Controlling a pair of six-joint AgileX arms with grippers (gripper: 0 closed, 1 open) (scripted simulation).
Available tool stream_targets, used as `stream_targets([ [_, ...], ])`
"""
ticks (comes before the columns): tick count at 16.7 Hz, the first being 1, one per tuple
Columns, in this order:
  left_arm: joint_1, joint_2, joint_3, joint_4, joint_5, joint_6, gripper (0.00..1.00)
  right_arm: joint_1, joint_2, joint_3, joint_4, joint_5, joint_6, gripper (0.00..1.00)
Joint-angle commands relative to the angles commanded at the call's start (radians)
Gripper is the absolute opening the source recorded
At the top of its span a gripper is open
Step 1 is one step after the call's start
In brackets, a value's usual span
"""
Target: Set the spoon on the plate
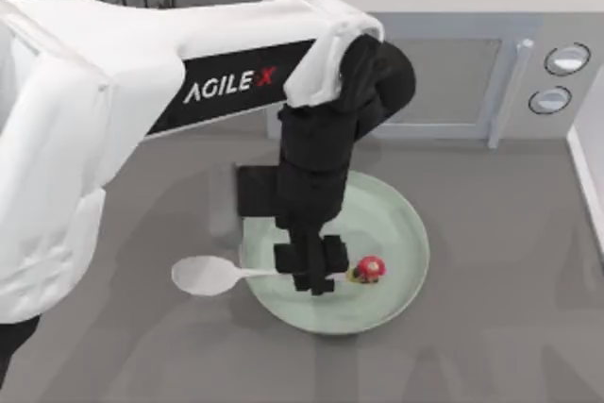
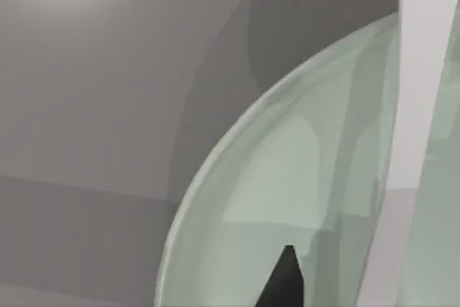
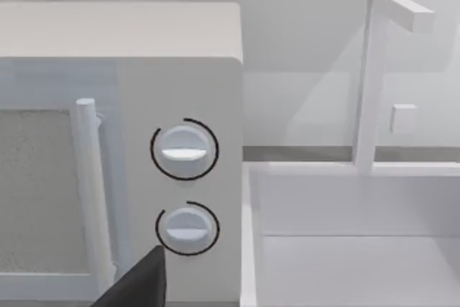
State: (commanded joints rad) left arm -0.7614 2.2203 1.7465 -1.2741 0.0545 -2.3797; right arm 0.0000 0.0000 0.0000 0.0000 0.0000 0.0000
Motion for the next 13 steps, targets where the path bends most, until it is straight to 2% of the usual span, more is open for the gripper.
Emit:
stream_targets([
  [8, -0.008, 0.046, 0.035, 0.178, -0.063, 0.056, 0.0, 0.0, 0.0, 0.0, 0.0, 0.0, 0.0, 1.0],
  [13, -0.007, 0.055, 0.027, 0.187, -0.065, 0.057, 0.0, 0.0, 0.0, 0.0, 0.0, 0.0, 0.0, 1.0],
])
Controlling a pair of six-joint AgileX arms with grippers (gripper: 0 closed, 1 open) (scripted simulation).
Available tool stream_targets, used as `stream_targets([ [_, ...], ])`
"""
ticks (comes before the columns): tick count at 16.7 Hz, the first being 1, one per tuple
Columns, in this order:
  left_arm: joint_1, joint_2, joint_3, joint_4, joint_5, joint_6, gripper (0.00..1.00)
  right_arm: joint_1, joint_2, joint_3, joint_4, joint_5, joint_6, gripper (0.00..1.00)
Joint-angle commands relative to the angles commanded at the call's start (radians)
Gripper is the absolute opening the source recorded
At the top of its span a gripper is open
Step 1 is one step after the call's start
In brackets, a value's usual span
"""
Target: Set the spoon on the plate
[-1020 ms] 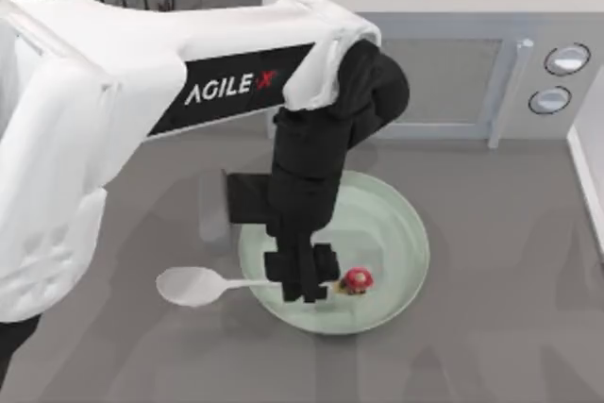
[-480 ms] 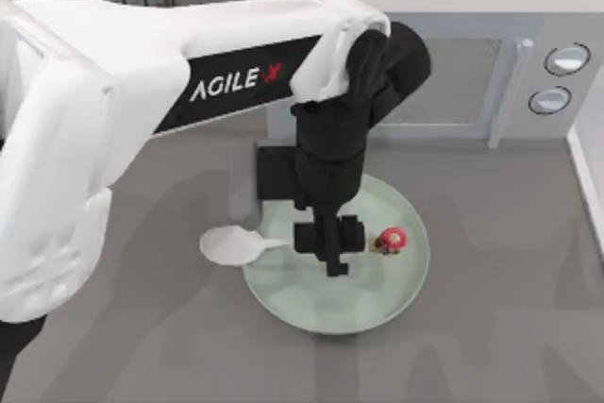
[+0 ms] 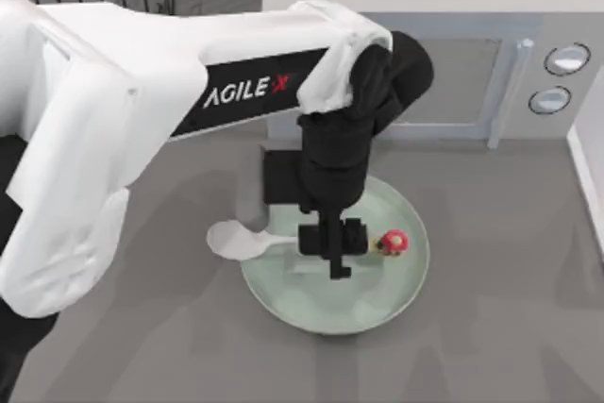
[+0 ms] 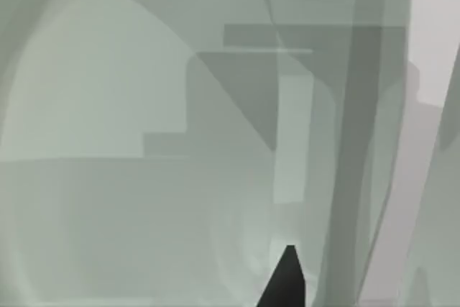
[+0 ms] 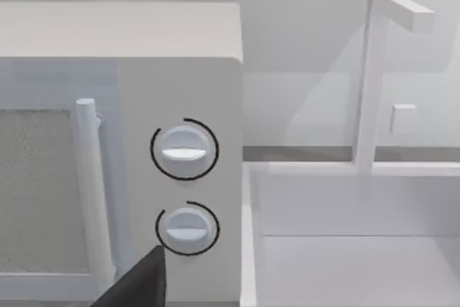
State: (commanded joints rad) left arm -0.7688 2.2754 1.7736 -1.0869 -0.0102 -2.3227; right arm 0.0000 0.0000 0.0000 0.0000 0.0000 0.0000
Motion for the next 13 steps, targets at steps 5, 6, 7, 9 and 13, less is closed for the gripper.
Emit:
stream_targets([
  [5, 0.0, 0.0, 0.0, 0.0, 0.0, 0.0, 0.3, 0.0, 0.0, 0.0, 0.0, 0.0, 0.0, 1.0],
  [6, 0.0, 0.0, 0.0, 0.0, 0.0, 0.0, 0.38, 0.0, 0.0, 0.0, 0.0, 0.0, 0.0, 1.0],
  [7, 0.0, 0.0, 0.0, 0.0, 0.0, 0.0, 0.45, 0.0, 0.0, 0.0, 0.0, 0.0, 0.0, 1.0],
  [9, 0.0, 0.0, 0.0, 0.0, 0.0, 0.0, 0.6, 0.0, 0.0, 0.0, 0.0, 0.0, 0.0, 1.0],
  [13, 0.0, 0.0, 0.0, 0.0, 0.0, 0.0, 0.9, 0.0, 0.0, 0.0, 0.0, 0.0, 0.0, 1.0],
])
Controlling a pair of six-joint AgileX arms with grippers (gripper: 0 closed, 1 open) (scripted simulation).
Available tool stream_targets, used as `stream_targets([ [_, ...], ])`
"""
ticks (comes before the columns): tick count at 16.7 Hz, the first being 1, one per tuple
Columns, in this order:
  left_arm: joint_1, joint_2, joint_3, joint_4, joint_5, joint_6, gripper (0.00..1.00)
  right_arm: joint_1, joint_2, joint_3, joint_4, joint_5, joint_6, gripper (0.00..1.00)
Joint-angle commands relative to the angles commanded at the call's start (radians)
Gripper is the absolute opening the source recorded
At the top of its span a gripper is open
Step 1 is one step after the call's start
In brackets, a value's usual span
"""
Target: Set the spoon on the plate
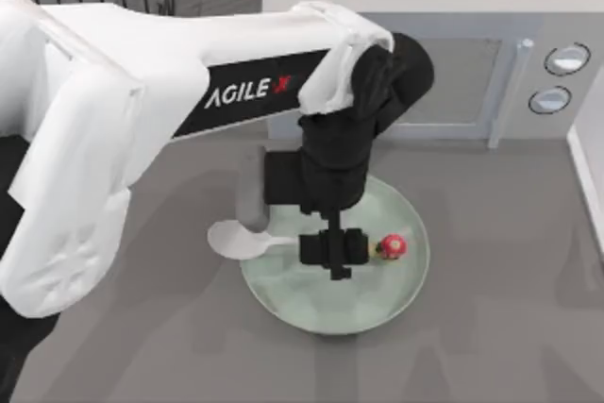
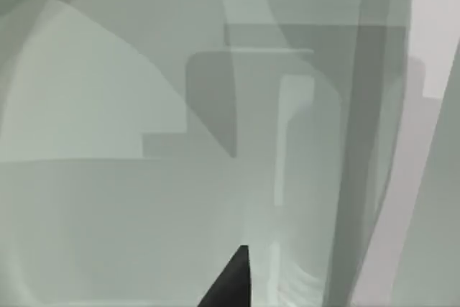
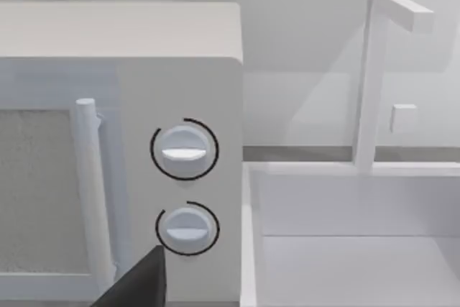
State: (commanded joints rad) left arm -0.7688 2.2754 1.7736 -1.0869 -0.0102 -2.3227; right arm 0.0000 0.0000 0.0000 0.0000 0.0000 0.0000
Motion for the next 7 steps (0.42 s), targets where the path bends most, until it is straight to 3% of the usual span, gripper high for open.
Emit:
stream_targets([
  [2, 0.0, 0.0, 0.0, 0.0, 0.0, 0.0, 1.0, 0.0, 0.0, 0.0, 0.0, 0.0, 0.0, 1.0],
  [7, 0.0, 0.0, 0.0, 0.0, 0.0, 0.0, 1.0, 0.0, 0.0, 0.0, 0.0, 0.0, 0.0, 1.0],
])
